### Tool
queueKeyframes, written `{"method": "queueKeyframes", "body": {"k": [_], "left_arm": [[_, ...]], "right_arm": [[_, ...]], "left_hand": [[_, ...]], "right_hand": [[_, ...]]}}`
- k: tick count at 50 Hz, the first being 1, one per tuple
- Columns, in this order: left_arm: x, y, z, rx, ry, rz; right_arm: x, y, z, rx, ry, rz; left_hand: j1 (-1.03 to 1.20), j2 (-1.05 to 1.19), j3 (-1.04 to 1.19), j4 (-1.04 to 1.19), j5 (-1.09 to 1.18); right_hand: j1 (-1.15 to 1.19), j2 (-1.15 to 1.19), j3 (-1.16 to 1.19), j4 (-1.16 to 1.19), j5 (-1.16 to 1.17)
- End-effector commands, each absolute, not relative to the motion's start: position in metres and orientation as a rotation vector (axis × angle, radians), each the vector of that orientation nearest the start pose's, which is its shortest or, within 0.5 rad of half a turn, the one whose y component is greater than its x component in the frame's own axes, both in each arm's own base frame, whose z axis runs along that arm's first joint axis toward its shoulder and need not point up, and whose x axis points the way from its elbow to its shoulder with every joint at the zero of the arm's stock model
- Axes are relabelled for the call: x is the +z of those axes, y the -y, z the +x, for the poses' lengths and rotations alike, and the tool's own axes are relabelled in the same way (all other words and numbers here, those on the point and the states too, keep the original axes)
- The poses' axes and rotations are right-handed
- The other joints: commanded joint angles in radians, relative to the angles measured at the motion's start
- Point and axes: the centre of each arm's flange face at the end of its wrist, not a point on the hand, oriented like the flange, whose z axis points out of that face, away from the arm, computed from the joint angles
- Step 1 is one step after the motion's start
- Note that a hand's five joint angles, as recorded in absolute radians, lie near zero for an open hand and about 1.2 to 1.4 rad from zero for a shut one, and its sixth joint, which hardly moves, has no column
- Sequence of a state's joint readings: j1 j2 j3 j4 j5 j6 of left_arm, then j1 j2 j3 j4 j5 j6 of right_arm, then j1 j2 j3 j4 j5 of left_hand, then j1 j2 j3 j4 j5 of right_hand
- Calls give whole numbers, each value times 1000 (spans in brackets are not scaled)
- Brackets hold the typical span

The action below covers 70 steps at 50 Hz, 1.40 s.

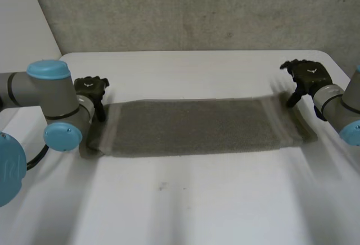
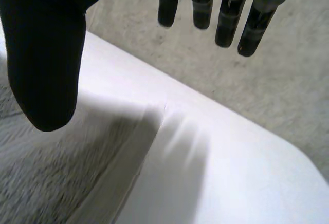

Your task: Fold the towel.

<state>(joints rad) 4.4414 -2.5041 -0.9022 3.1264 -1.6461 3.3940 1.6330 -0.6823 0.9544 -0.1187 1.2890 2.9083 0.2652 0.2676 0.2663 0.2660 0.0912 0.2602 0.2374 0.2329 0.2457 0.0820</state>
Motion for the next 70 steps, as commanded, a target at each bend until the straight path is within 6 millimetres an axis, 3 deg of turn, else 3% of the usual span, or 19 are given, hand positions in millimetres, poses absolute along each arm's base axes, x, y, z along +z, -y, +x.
{"method": "queueKeyframes", "body": {"k": [1,3,4,6,10,12,13,15,19,22,30,33,38,49,55,58,60,70], "left_arm": [[168,408,-241,-1920,-2364,539],[182,396,-238,-1926,-2364,541],[182,395,-238,-1926,-2364,541],[196,379,-234,-1937,-2361,543],[207,361,-233,-1936,-2366,554],[215,338,-234,-1934,-2380,581],[215,338,-234,-1934,-2380,581],[217,320,-230,-1920,-2401,579],[216,303,-226,-1920,-2420,566],[214,288,-222,-1933,-2434,549],[202,268,-214,-1961,-2439,513],[198,268,-212,-1974,-2426,502],[195,267,-211,-1982,-2421,498],[186,266,-210,-1971,-2427,498],[186,266,-210,-1978,-2424,499],[186,267,-210,-1977,-2423,497],[185,266,-209,-1973,-2426,496],[184,265,-210,-1971,-2427,498]], "right_arm": [[187,453,185,-2069,-2160,-612],[211,444,183,-2113,-2127,-611],[211,444,183,-2113,-2126,-611],[231,434,181,-2144,-2102,-614],[248,414,179,-2151,-2097,-625],[253,406,178,-2148,-2108,-633],[255,397,177,-2132,-2126,-649],[257,387,177,-2112,-2150,-668],[250,367,176,-2034,-2221,-728],[231,342,173,-1920,-2327,-824],[191,319,160,-1800,-2399,-928],[185,320,158,-1808,-2377,-933],[149,330,155,-1799,-2299,-963],[116,343,153,-1760,-2327,-1064],[112,347,152,-1766,-2326,-1094],[112,351,148,-1790,-2329,-1086],[112,353,147,-1809,-2328,-1083],[117,366,129,-1914,-2392,-1022]], "left_hand": [[-55,-57,-56,-55,-55],[-58,-60,-59,-58,-58],[-58,-60,-59,-58,-58],[-69,-72,-70,-70,-70],[-78,-80,-79,-79,-79],[-81,-83,-82,-82,-82],[-81,-83,-82,-82,-82],[-81,-83,-82,-82,-82],[-81,-83,-82,-82,-82],[-81,-83,-82,-82,-82],[-78,-80,-79,-79,-79],[-78,-80,-79,-79,-79],[-78,-80,-79,-79,-79],[-81,-83,-82,-82,-82],[-81,-83,-82,-82,-82],[-81,-83,-82,-82,-82],[-81,-83,-82,-82,-82],[-81,-83,-82,-82,-82]], "right_hand": [[-86,-63,-58,-71,-82],[-86,-63,-58,-71,-82],[-86,-63,-58,-71,-82],[-86,-63,-58,-71,-82],[-86,-63,-58,-71,-82],[-86,-63,-58,-71,-82],[-86,-63,-58,-71,-82],[-86,-63,-58,-71,-82],[-86,-63,-58,-71,-82],[-46,-23,-19,-32,-43],[253,276,281,268,257],[253,276,281,268,257],[309,332,336,324,313],[459,481,486,473,462],[600,623,627,614,604],[779,802,806,793,783],[1097,1120,1124,1112,1101],[1136,1159,1163,1151,1140]]}}
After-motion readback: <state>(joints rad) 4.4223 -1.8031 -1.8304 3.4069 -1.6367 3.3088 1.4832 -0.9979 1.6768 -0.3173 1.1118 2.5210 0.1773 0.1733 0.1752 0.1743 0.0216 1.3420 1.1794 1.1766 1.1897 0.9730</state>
